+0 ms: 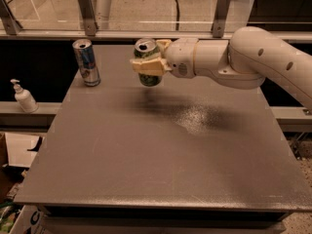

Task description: Move green can near redbull can

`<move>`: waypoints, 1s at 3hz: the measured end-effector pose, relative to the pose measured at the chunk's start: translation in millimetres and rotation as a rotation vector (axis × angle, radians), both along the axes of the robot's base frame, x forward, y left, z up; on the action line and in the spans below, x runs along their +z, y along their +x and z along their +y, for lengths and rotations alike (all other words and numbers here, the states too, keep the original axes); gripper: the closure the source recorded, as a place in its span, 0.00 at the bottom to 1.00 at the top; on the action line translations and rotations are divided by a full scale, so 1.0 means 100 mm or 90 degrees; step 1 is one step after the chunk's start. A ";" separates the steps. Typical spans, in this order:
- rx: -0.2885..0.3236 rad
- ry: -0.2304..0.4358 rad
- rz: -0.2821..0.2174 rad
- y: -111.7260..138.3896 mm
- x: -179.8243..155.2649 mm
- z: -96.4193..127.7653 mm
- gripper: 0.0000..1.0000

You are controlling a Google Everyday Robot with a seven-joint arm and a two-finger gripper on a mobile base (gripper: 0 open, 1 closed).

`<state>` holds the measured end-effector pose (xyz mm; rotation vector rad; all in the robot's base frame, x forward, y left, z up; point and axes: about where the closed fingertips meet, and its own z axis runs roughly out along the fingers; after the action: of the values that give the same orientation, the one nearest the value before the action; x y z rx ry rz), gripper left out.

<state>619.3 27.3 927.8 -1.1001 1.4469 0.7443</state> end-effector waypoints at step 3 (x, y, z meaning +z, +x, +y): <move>-0.046 0.025 -0.013 0.12 0.01 0.26 1.00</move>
Offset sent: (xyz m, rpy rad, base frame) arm 0.0065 0.0138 0.0042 0.0737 -0.0470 -0.0765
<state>631.4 53.6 928.4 -1.0167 1.4418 0.7062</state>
